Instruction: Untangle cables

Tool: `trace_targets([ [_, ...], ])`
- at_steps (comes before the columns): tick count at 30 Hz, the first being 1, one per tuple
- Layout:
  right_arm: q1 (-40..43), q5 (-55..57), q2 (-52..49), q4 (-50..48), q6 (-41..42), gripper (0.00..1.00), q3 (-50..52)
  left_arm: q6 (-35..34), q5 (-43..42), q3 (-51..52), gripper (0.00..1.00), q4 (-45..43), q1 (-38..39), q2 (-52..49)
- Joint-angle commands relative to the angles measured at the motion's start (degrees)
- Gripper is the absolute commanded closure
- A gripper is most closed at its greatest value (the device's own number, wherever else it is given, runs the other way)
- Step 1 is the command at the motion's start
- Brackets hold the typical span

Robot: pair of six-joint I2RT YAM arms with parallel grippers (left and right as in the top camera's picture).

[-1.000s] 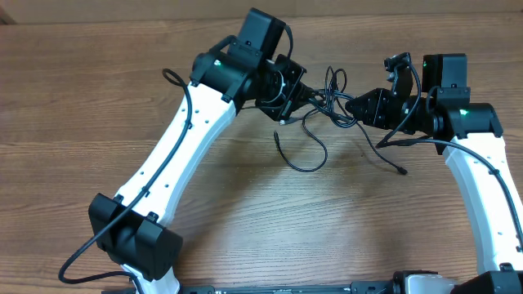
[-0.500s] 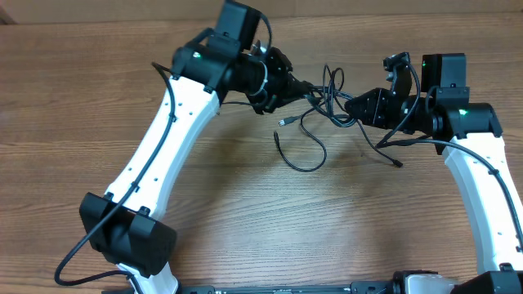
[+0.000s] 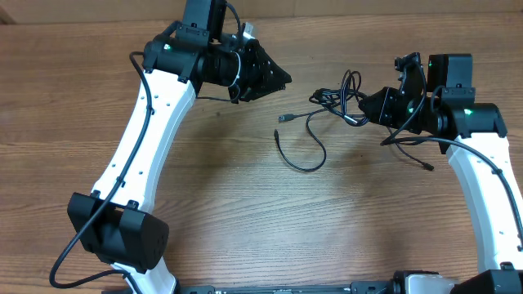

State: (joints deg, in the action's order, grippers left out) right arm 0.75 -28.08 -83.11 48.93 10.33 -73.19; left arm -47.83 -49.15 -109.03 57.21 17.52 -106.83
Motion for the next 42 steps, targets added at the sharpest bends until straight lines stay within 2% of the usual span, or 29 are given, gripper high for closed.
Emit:
trace_targets([
  [1, 0.1, 0.2, 0.0, -0.6, 0.2, 0.96, -1.4, 6.7, 0.0, -0.8, 0.82, 0.8, 0.5, 1.2],
  [2, 0.1, 0.0, 0.0, -0.6, 0.2, 0.96, -1.4, 6.7, 1.9, -0.8, 0.78, 1.6, 0.7, 1.2],
  [4, 0.1, -0.1, 0.0, -0.6, 0.3, 0.96, -1.4, 6.6, 6.1, -0.8, 0.58, 2.8, 1.2, 1.2],
  [6, 0.1, -0.1, 0.0, -0.6, 0.3, 0.96, -1.4, 6.2, 10.1, -0.8, 0.24, 4.7, 2.1, 1.2],
  [7, 0.1, -0.1, 0.0, -0.6, 0.3, 0.96, -1.4, 5.7, 11.8, -0.8, 0.00, 5.6, 2.6, 1.2],
  [12, 0.1, -0.1, 0.0, -1.1, 0.3, 0.96, -1.4, 2.7, 16.0, -0.8, 0.00, 6.0, 5.2, 1.2],
  [21, 0.1, -0.3, 0.0, -1.0, 0.3, 0.96, -1.4, -20.3, 26.1, -0.8, 0.00, 6.0, 11.2, 1.2],
  [30, 0.1, -1.6, 0.0, -0.8, 0.3, 0.96, -1.4, -36.0, 36.6, -0.8, 0.00, 5.9, 18.2, 1.2],
  [34, 0.1, -1.6, 0.0, -0.6, 0.3, 0.96, -1.4, -40.2, 41.8, -0.8, 0.00, 5.9, 20.1, 1.2],
  [42, -0.3, -2.6, 0.0, 0.1, 0.3, 0.96, -1.4, -44.8, 46.0, -0.8, 0.03, 5.2, 21.7, 1.2],
])
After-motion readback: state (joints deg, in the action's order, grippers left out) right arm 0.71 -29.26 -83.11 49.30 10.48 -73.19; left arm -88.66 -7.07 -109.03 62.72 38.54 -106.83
